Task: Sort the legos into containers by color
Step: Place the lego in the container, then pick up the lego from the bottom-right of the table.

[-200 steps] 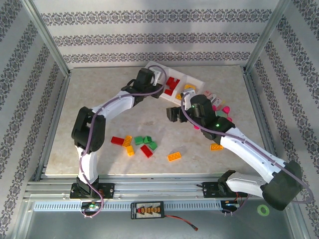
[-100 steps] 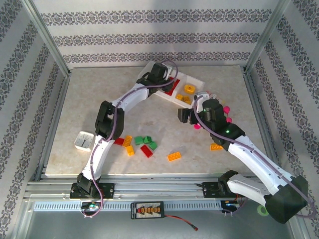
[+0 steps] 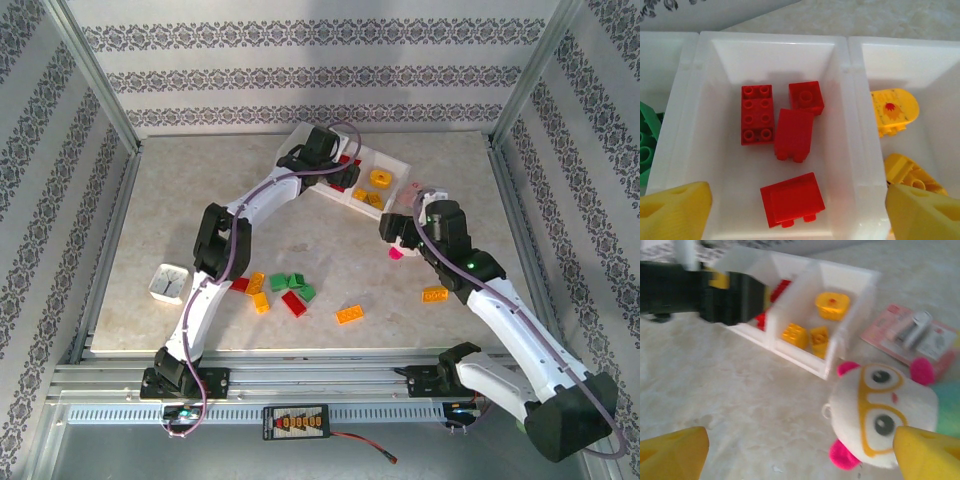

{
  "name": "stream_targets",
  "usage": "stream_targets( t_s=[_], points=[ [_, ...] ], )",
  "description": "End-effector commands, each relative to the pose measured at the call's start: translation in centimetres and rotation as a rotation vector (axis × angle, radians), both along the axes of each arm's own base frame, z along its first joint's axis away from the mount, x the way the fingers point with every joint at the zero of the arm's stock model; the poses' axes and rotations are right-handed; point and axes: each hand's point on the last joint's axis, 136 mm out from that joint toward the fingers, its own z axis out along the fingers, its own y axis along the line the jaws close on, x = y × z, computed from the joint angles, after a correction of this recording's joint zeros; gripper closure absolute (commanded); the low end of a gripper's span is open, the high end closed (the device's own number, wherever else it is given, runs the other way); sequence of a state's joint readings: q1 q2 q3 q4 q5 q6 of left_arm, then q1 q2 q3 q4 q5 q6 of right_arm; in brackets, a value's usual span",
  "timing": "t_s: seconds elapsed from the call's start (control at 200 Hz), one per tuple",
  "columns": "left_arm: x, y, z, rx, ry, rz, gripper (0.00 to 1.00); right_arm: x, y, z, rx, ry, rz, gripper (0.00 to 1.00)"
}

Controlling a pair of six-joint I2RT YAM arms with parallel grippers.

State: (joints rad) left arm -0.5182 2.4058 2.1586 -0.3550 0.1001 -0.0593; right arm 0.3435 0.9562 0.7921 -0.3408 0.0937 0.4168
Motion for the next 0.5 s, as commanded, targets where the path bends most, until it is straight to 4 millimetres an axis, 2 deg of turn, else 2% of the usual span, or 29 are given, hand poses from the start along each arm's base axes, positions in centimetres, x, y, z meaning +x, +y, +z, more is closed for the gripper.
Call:
stream_targets(
  t_s=[0.0,0.1,0.22,0.385,0.495],
  points=[
    [-2.2,-1.6,7.0,-0.018,-0.150,-0.075,0.07,-1.8,-4.3,-3.6,0.026,0.172,-0.242,0.04],
    [-5.2,-2.9,9.3,-0.014,-0.241,-0.164,0.04,-3.4,-7.1,-6.0,0.086,0.259,-0.424,0.03],
    [-9.6,-4.2,10.3,-0.026,-0.318,-0.278,0.03,-5.5,-9.4,-8.9,0.176,0.357,-0.609,0.05],
    [-17.8,-7.1,10.4,-0.052,-0.352,-0.523,0.02,-7.7,-10.1,-12.3,0.289,0.474,-0.745,0.10],
    [-22.2,-8.3,9.9,-0.083,-0.345,-0.634,0.02,-8.5,-9.8,-14.2,0.340,0.518,-0.778,0.11]
  ],
)
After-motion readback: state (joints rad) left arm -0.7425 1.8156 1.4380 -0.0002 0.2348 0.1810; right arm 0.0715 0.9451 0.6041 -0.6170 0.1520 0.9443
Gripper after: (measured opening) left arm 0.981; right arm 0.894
